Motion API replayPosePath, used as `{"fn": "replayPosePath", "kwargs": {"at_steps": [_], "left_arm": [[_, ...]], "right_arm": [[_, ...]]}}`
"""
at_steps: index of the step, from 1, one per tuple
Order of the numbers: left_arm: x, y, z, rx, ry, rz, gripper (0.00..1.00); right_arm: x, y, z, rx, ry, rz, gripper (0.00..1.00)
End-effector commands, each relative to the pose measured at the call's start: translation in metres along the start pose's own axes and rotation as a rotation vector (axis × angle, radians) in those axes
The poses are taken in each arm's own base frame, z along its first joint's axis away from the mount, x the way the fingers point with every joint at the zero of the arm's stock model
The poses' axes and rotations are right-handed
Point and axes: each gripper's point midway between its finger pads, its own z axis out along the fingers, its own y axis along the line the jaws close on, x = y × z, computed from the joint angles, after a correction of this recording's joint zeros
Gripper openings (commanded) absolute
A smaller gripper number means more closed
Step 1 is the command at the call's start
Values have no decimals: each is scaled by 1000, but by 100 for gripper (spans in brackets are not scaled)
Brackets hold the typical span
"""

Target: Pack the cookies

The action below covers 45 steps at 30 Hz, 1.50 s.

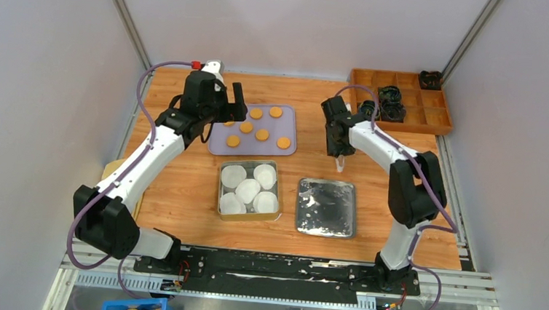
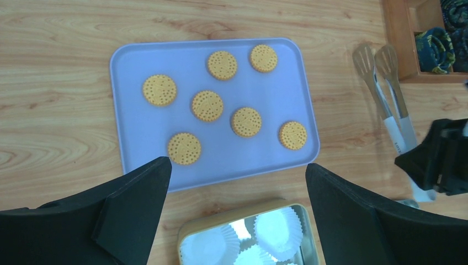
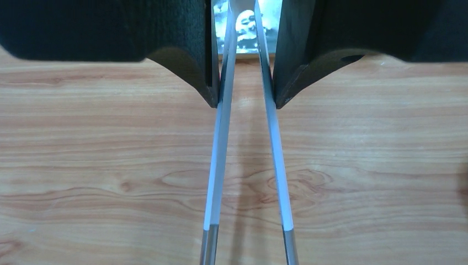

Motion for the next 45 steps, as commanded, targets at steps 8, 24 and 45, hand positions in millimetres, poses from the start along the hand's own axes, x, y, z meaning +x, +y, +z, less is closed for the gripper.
{"fn": "replayPosePath", "kwargs": {"at_steps": [8,24,45], "left_arm": [[4,1,2,-3,-4,18,99],[5,3,3,-14,0,31,99],[4,2,4,-9,0,31,99]], "right_arm": [[56,7,66,75,212,-38,59],[26,2,92,79,208,24,85],[41,-7,106,60,254,75,46]]}}
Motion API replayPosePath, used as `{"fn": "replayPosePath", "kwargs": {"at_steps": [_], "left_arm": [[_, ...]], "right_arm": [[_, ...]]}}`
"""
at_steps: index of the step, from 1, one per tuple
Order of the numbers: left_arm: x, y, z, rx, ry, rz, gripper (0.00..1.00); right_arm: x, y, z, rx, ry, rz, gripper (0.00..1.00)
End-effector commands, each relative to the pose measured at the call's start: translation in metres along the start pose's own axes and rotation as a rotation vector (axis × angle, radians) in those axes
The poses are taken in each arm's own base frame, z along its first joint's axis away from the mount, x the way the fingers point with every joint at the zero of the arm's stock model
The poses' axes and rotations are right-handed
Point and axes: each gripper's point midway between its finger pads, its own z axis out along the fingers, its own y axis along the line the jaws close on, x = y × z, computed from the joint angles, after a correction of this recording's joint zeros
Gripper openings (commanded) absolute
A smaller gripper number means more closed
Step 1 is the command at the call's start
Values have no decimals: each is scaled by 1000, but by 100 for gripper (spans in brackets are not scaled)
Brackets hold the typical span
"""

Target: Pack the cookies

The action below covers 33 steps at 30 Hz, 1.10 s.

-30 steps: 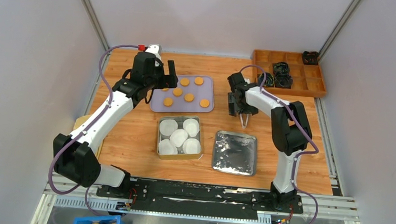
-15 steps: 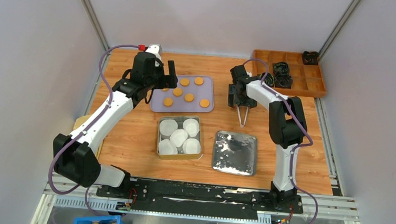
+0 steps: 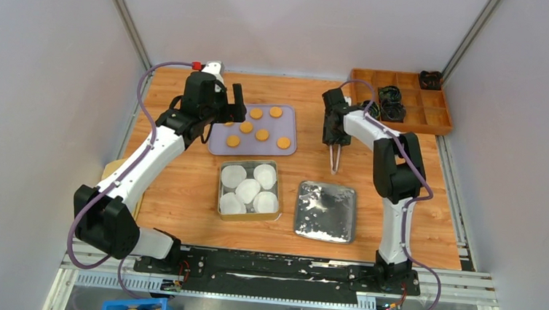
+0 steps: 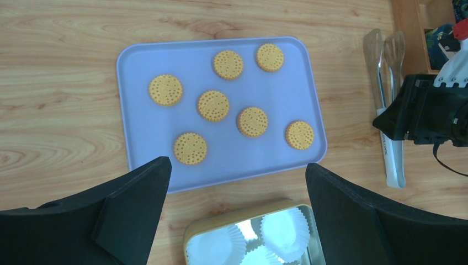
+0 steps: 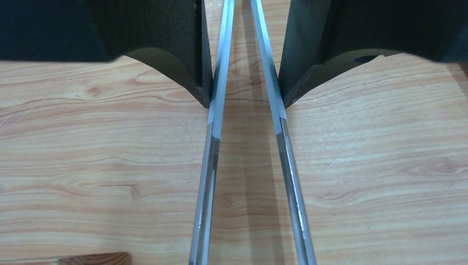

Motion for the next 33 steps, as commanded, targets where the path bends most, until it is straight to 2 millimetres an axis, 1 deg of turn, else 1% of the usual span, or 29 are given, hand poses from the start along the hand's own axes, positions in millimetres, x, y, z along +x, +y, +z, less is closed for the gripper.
{"fn": "replayPosePath", "kwargs": {"at_steps": [1,4,6,8,10,12,15,19,26,33], "left_arm": [[0,-3,2,9,-3,10,99],[-1,-5,1,16,-7,7,99],[-4,-5,-2,15,-14,6,99],[-6,-5,-4,15,-21,7,99],[-7,-5,-5,15,-27,8,99],[-8,-5,-6,15,-28,10,99],[-9,-5,-7,16,-29,10,99],[-11,-6,-8,19,-31,11,99],[-16,-7,-11,23,-43,10,99],[-19,-10,-13,33,-50,7,99]], "right_arm": [[62,-26,16,80,181,-47,46],[45,-25,-3,58,125,-44,44],[33,-23,-19,40,76,-44,40],[21,-22,-36,29,32,-39,39],[11,-19,-52,16,-9,-38,41],[3,-18,-67,7,-42,-35,45],[-7,-19,-84,6,-84,-29,49],[-15,-20,-96,0,-113,-31,53],[-20,-22,-110,1,-130,-10,54],[-36,-16,-128,-37,-159,-5,56]]}}
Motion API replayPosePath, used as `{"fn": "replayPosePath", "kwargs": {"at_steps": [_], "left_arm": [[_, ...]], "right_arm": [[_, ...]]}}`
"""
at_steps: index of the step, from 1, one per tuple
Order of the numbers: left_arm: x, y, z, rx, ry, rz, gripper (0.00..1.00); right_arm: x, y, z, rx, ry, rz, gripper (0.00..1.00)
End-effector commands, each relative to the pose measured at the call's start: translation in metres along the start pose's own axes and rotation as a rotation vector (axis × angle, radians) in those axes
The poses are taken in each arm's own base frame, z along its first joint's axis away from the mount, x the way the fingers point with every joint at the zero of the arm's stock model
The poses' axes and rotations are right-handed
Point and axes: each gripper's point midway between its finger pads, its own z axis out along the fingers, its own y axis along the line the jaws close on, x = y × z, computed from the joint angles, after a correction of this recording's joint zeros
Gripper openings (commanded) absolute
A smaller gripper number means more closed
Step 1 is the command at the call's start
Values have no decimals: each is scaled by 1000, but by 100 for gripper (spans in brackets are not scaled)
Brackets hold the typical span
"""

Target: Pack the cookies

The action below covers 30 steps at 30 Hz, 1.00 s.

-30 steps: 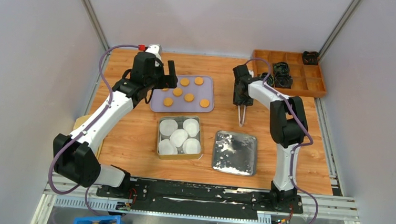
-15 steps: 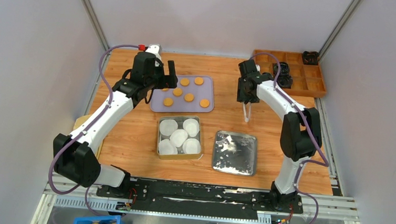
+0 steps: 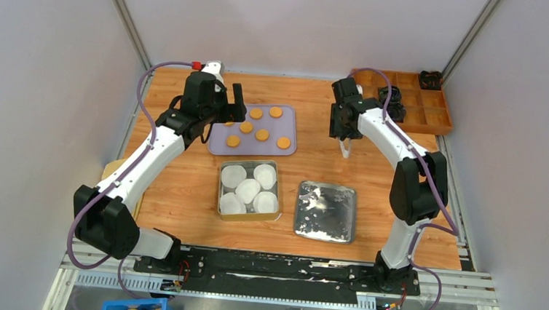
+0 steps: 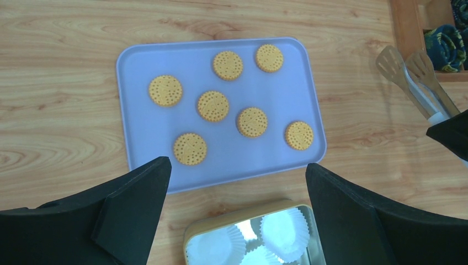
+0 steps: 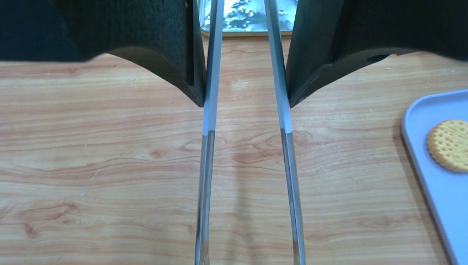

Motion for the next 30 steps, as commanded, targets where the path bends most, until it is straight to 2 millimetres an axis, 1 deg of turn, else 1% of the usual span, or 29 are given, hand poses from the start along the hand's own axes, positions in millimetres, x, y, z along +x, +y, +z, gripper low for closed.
{"fn": "replayPosePath", "kwargs": {"at_steps": [1,3,6,11,14,16,21,26,30], "left_arm": [[-19,-10,-13,32,-49,7,99],[-18,-10,-13,33,-48,7,99],[-19,-10,-15,34,-50,7,99],[-19,-10,-16,37,-52,5,100],[-19,-10,-16,38,-51,3,100],[-19,-10,-15,36,-51,2,100],[-21,-3,-13,-7,-63,1,100],[-18,9,-6,-74,-54,2,100],[-13,16,-1,-108,-49,2,100]], "right_arm": [[-30,6,-34,-34,-78,14,56],[-35,5,-38,-31,-87,14,56],[-36,5,-40,-30,-75,15,56],[-25,10,-40,-40,-46,-3,55],[-20,15,-44,-63,-48,-19,55],[-22,26,-48,-105,-71,-44,54],[-30,56,-71,-146,-147,-129,54],[-28,92,-90,-219,-204,-218,53],[-19,111,-92,-253,-205,-278,51]]}}
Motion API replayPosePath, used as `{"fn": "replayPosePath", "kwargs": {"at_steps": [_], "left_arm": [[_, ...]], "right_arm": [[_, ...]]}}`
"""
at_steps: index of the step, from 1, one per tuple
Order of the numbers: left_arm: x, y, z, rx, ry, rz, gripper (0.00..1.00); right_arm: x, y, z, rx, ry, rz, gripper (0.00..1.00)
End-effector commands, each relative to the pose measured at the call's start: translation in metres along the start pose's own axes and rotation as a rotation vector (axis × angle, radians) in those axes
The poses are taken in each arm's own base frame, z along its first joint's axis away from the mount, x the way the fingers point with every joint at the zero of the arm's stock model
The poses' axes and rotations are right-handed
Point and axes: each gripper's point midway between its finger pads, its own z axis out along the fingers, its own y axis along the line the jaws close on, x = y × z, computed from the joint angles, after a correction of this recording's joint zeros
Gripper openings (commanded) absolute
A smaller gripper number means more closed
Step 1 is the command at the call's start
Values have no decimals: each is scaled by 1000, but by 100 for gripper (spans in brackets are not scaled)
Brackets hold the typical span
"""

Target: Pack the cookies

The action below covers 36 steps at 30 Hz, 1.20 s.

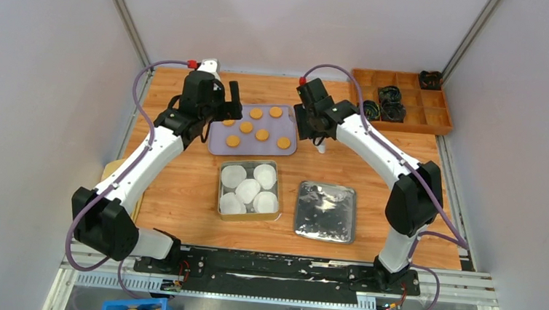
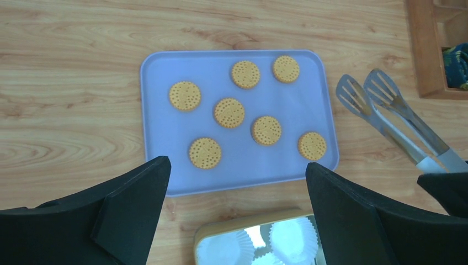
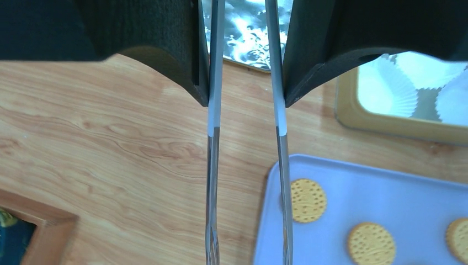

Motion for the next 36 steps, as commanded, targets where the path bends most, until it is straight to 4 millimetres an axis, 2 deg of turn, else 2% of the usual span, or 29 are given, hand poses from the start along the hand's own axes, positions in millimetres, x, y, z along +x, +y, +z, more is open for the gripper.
{"fn": "replayPosePath", "kwargs": {"at_steps": [1,8,14,20,25,29,32,36], "left_arm": [[-1,6,6,-50,-10,4,100],[6,9,9,-56,6,10,100],[8,8,7,-48,8,7,100],[8,8,4,-43,8,8,100],[5,6,-1,-31,-4,7,100],[0,4,-5,-18,-18,9,100],[-1,3,-7,-12,-25,12,100],[0,1,-6,-1,-21,10,100]], "right_arm": [[-14,21,-18,-59,-67,-66,51],[17,43,-27,-112,-33,-134,51],[50,58,-27,-156,22,-141,51],[72,68,-24,-166,60,-147,53],[83,66,-15,-138,89,-158,56],[85,53,-9,-49,87,-148,57],[83,36,-12,56,93,-137,55],[80,33,-13,72,93,-167,54]]}}
